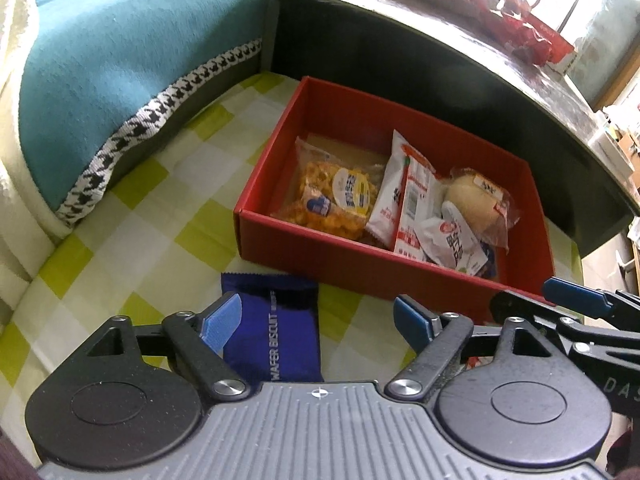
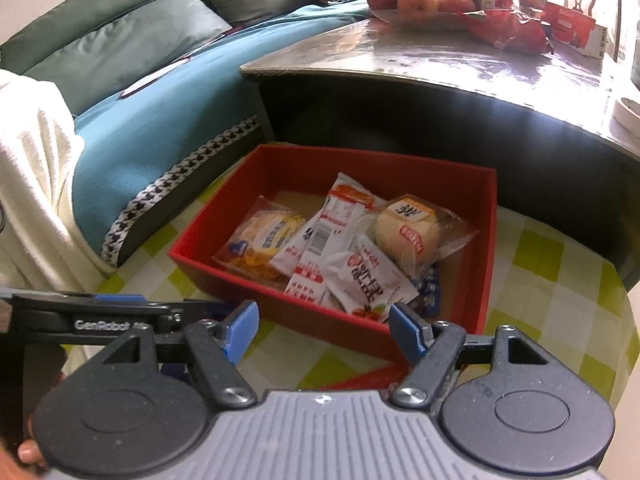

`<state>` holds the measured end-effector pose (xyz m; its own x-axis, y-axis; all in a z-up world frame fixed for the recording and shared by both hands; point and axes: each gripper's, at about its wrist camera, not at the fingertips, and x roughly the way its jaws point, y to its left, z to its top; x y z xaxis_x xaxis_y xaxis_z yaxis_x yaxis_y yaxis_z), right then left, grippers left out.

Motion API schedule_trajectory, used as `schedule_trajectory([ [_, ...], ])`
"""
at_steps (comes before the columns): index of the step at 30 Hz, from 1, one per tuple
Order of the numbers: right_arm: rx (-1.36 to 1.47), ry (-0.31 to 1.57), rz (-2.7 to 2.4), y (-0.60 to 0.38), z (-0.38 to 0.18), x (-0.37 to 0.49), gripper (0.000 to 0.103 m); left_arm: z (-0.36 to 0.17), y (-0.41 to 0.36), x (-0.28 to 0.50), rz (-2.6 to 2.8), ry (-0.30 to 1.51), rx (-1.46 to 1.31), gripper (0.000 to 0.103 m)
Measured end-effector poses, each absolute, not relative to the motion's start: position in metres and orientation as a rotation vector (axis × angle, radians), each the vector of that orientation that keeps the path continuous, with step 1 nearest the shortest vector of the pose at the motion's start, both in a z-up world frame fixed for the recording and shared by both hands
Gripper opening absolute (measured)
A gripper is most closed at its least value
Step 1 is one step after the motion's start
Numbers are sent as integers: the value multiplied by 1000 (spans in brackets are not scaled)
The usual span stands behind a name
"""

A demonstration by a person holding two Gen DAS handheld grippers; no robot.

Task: Organize snacks
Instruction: 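Move both tools back toward the wafer biscuit and Trolli bag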

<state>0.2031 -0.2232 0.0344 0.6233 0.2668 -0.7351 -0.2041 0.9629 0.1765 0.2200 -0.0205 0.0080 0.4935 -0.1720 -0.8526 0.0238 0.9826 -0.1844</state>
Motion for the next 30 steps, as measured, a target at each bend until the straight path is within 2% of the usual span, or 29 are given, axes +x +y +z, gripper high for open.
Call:
schedule_trajectory([
  [3,79,866,275,-222,32,197,76,7,-20,216,-118,1050,-152,88],
  [27,95,980,211,-253,1,178,78,-25,-20,203,-88,1152,-113,91],
  [30,95,1013,211,-258,-8,179,82,-29,-19,204,-84,1172,-128,91],
])
